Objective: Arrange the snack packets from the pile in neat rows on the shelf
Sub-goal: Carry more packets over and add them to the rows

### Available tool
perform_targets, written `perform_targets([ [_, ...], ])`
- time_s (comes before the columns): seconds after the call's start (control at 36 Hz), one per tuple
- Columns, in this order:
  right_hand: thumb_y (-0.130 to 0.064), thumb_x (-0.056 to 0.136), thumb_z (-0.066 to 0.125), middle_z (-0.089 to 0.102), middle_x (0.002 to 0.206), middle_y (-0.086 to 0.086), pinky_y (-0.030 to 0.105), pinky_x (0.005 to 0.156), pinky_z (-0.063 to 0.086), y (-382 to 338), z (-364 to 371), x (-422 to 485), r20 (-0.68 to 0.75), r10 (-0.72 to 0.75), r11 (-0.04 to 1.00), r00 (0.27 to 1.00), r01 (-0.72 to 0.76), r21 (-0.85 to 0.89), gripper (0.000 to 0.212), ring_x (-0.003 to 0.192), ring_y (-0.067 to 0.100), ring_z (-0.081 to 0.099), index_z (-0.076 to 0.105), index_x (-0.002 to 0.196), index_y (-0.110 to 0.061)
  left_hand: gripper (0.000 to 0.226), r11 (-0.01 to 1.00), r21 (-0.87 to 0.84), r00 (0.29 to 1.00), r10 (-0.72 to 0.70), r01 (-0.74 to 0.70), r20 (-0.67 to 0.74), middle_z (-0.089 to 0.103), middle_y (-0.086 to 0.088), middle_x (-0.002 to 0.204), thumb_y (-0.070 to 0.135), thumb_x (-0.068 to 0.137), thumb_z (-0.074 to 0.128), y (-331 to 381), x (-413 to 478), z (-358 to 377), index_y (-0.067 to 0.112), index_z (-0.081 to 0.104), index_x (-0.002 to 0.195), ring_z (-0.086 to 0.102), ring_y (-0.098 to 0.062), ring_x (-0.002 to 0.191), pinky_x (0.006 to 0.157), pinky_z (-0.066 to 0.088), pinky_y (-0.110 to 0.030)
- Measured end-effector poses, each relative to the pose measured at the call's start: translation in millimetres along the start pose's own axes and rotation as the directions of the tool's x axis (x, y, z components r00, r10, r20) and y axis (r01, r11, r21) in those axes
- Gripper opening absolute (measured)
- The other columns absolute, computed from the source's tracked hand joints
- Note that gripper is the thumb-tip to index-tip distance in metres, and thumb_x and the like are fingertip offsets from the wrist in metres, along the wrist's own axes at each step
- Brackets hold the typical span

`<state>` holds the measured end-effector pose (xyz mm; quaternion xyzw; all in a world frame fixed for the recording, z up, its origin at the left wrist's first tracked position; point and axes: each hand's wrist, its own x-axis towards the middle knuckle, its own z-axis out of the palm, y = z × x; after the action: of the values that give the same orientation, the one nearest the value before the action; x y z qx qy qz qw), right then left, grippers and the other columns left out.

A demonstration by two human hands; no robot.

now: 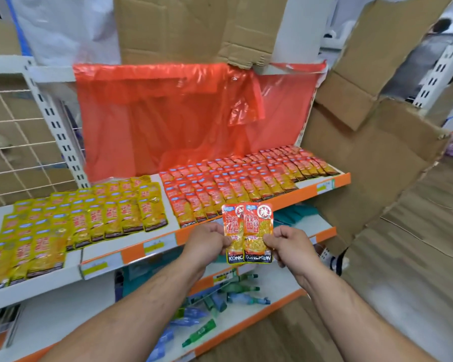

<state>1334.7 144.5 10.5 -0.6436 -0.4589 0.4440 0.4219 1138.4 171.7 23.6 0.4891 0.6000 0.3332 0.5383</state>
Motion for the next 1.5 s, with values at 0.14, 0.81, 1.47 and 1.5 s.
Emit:
perform_targets([
  [0.14,-0.015,0.091,0.067,0.039,0.067,0.013,0.027,0.045,0.028,8,-25,40,-0.029,0.041,0.999,0.999,-0.041,-0.016,0.02,0.054,0.02,0.035,0.052,0.078,-0.009,0.026,1.0,0.029,1.0,0.009,-0.01,0.023,0.053,-0.006,0.06,-0.002,0.086,0.063,18,41,30,0.011,0.049,0.069,0.05,-0.011,0.045,0.045,0.038,-0.019],
  [0.81,-0.015,0.091,0.068,0.037,0.063,0.008,0.025,0.04,0.031,-18,-154,272,-0.099,0.03,0.999,0.995,-0.032,-0.017,0.024,0.044,0.013,0.038,0.05,0.075,-0.013,0.026,0.991,0.103,0.996,0.086,-0.082,-0.033,0.056,-0.006,0.06,0.002,0.08,0.073,108,255,164,0.015,0.053,0.068,0.048,-0.017,0.049,0.047,0.037,-0.02],
  [1.47,-0.014,0.094,0.064,0.042,0.062,0.005,0.027,0.045,0.033,5,-250,374,0.313,0.004,0.993,0.95,0.035,-0.117,0.026,0.052,0.015,0.04,0.052,0.071,-0.012,0.01,0.736,0.659,0.881,0.2,0.154,-0.429,0.067,0.0,0.073,0.023,0.083,0.069,116,274,277,0.015,0.066,0.076,0.064,-0.018,0.069,0.065,0.057,-0.032],
  [1.5,-0.014,0.093,0.065,0.043,0.064,0.006,0.027,0.046,0.033,6,-250,374,0.32,0.005,0.993,0.947,0.034,-0.117,0.025,0.053,0.016,0.04,0.052,0.072,-0.011,0.008,0.721,0.675,0.878,0.21,0.158,-0.43,0.068,-0.001,0.074,0.022,0.082,0.068,115,274,277,0.015,0.067,0.079,0.065,-0.019,0.069,0.067,0.059,-0.034],
])
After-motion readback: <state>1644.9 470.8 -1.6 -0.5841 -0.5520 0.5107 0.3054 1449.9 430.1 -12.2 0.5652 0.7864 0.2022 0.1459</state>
